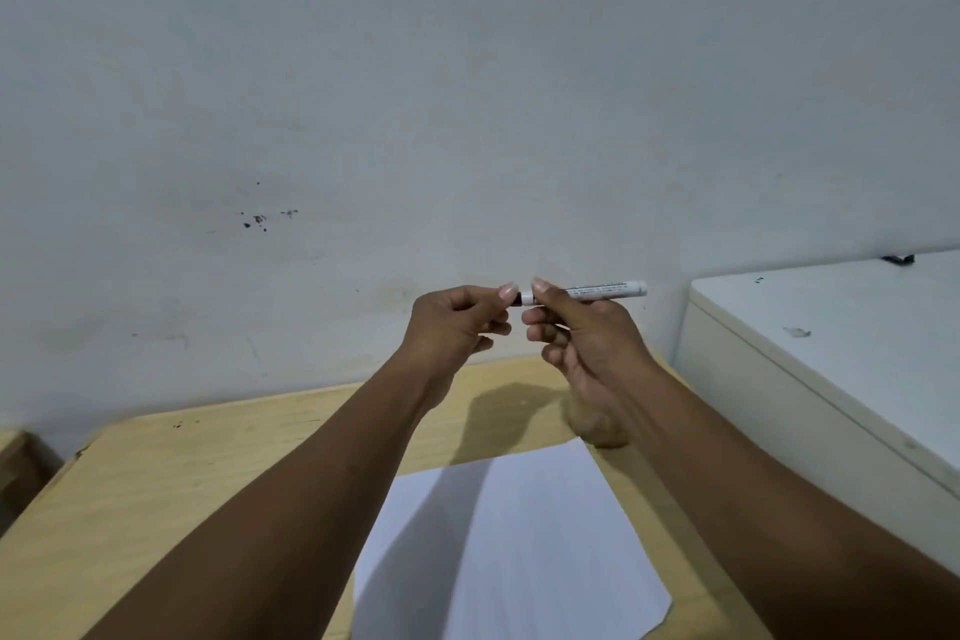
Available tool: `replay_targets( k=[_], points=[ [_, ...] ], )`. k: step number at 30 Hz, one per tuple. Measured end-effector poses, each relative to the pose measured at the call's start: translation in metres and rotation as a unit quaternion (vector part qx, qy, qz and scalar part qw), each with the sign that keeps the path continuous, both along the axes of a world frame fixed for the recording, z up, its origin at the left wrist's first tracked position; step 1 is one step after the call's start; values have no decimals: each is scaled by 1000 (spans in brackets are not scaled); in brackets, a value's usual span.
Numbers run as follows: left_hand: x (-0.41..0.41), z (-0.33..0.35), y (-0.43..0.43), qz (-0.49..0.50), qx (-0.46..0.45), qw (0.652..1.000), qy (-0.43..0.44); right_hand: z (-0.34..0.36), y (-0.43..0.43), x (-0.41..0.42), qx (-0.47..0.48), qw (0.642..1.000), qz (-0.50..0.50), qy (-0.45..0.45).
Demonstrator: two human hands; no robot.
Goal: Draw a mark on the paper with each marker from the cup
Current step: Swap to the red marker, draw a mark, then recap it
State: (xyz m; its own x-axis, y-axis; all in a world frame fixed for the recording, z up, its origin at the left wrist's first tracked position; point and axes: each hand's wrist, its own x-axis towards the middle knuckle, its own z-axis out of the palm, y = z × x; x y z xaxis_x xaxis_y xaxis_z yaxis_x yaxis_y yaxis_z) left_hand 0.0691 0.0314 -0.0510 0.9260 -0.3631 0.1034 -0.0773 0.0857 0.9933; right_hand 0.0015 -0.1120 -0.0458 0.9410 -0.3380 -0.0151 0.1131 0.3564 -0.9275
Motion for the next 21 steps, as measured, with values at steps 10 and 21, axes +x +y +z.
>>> replay_targets(
  k=[10,21],
  points=[
    [17,12,-31,15,177,966,-185,-7,-110,-26,-112,969,-148,164],
    [12,4,-88,-56,324,916,-231,-23,-114,-26,-142,969,-126,159]
  ],
)
